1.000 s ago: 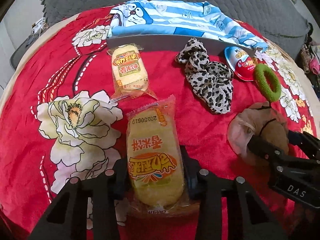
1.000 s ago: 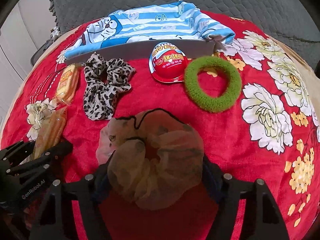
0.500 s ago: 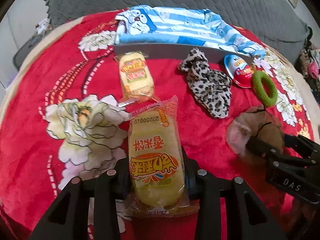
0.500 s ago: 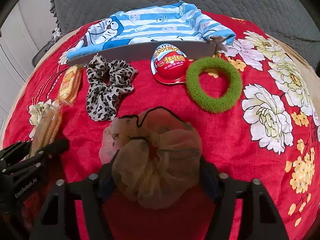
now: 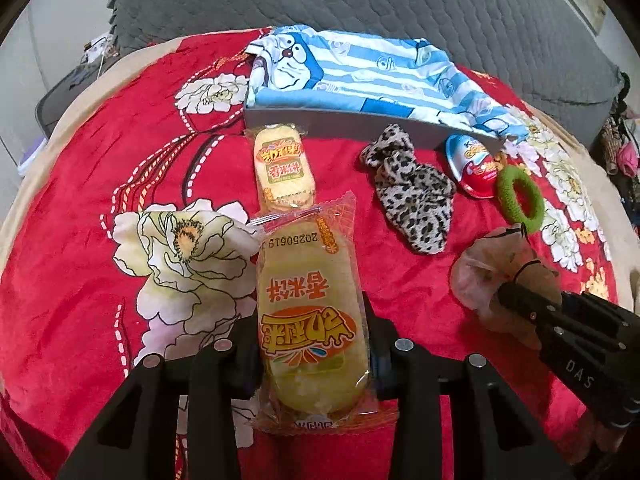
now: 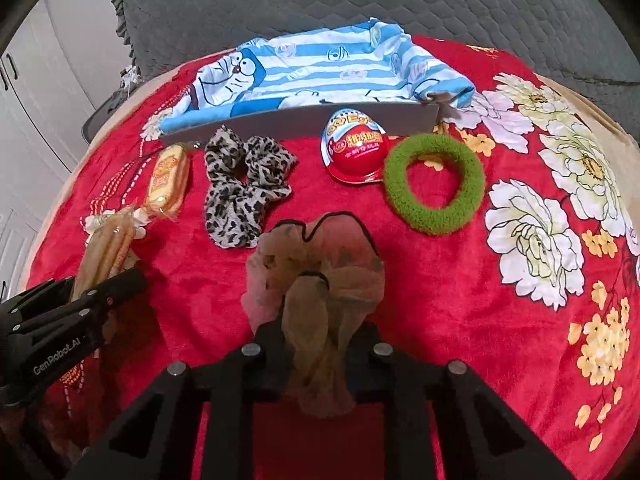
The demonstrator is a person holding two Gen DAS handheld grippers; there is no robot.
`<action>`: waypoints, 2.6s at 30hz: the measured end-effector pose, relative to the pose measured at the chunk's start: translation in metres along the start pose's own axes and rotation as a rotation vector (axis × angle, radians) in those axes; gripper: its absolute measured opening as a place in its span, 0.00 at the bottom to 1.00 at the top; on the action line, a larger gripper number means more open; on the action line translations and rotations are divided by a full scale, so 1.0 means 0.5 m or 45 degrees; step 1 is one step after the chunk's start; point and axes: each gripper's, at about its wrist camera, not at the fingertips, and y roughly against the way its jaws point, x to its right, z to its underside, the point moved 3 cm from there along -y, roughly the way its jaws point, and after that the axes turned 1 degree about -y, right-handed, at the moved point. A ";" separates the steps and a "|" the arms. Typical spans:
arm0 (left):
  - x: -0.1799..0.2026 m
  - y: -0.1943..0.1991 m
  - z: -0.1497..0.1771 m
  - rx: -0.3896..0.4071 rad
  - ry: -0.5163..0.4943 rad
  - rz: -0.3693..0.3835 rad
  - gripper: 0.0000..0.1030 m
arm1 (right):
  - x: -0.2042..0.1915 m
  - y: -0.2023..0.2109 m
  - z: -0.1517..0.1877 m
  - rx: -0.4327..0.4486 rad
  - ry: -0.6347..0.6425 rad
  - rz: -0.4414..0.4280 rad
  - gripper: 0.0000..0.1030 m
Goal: Organize objects
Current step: 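Lift the bread with the left tool while the right tool lifts the sheer scrunchie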
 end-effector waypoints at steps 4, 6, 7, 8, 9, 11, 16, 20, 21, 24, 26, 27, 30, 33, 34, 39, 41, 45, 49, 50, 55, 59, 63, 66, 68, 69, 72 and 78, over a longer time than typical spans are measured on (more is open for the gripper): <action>0.009 0.009 -0.003 0.008 0.002 0.003 0.38 | -0.001 0.019 -0.001 0.020 -0.006 -0.020 0.20; 0.015 0.015 -0.002 0.014 0.000 0.004 0.38 | -0.002 0.030 -0.001 0.035 -0.009 -0.030 0.20; 0.015 0.018 -0.002 0.016 0.001 0.005 0.39 | -0.002 0.033 -0.002 0.039 -0.010 -0.033 0.20; 0.017 0.023 -0.002 0.018 0.002 0.007 0.39 | -0.002 0.039 -0.004 0.046 -0.015 -0.039 0.20; 0.018 0.027 -0.001 0.019 0.005 0.005 0.39 | -0.002 0.043 -0.004 0.052 -0.017 -0.043 0.20; 0.020 0.034 0.000 0.018 0.007 0.008 0.39 | -0.002 0.054 -0.006 0.064 -0.021 -0.050 0.20; 0.027 0.053 -0.003 0.035 0.014 0.009 0.39 | -0.006 0.081 -0.005 0.097 -0.016 -0.070 0.20; 0.035 0.072 -0.006 0.054 0.010 0.005 0.39 | -0.006 0.099 -0.003 0.119 -0.009 -0.062 0.20; 0.039 0.075 -0.007 0.051 0.005 0.006 0.39 | -0.007 0.103 -0.002 0.125 -0.006 -0.061 0.20; 0.048 0.085 -0.010 0.058 0.002 0.035 0.39 | -0.005 0.114 -0.005 0.143 -0.008 -0.061 0.20; 0.055 0.097 -0.014 0.084 -0.006 0.038 0.39 | -0.004 0.123 -0.008 0.161 -0.008 -0.061 0.20; 0.060 0.104 -0.017 0.095 -0.016 0.032 0.39 | -0.004 0.130 -0.011 0.169 -0.010 -0.068 0.20; 0.070 0.125 -0.030 0.133 -0.029 0.033 0.39 | -0.008 0.144 -0.015 0.191 -0.006 -0.075 0.20; 0.079 0.143 -0.045 0.162 -0.043 0.021 0.39 | -0.016 0.159 -0.020 0.220 0.016 -0.072 0.20; 0.081 0.147 -0.049 0.168 -0.044 0.020 0.39 | -0.019 0.164 -0.023 0.228 0.019 -0.072 0.20; 0.083 0.164 -0.067 0.203 -0.035 0.027 0.39 | -0.024 0.179 -0.036 0.267 0.018 -0.075 0.20; 0.082 0.165 -0.071 0.209 -0.009 0.006 0.39 | -0.026 0.183 -0.042 0.281 0.020 -0.079 0.20; 0.085 0.168 -0.076 0.226 0.004 0.012 0.39 | -0.029 0.190 -0.056 0.310 0.016 -0.087 0.20; 0.088 0.172 -0.084 0.249 0.008 0.015 0.39 | -0.024 0.206 -0.078 0.371 0.013 -0.069 0.20; 0.089 0.174 -0.087 0.259 0.009 0.018 0.39 | -0.022 0.209 -0.087 0.385 0.008 -0.069 0.20; 0.101 0.179 -0.106 0.293 -0.027 0.004 0.39 | -0.014 0.212 -0.115 0.412 0.003 -0.069 0.20; 0.107 0.175 -0.122 0.299 -0.041 0.001 0.39 | -0.013 0.213 -0.132 0.431 -0.003 -0.077 0.20; 0.113 0.171 -0.142 0.307 -0.050 -0.003 0.39 | -0.012 0.218 -0.157 0.463 -0.003 -0.091 0.20; 0.119 0.168 -0.158 0.311 -0.060 -0.008 0.39 | -0.015 0.221 -0.174 0.486 0.005 -0.094 0.20; 0.121 0.165 -0.174 0.316 -0.054 -0.002 0.39 | -0.015 0.222 -0.185 0.505 0.006 -0.099 0.20; 0.121 0.164 -0.181 0.320 -0.053 0.000 0.39 | -0.015 0.223 -0.190 0.510 0.006 -0.102 0.20; 0.126 0.162 -0.212 0.345 -0.063 -0.007 0.39 | -0.010 0.220 -0.203 0.524 -0.003 -0.113 0.20; 0.129 0.159 -0.271 0.383 -0.061 -0.009 0.39 | 0.006 0.206 -0.228 0.537 -0.012 -0.126 0.20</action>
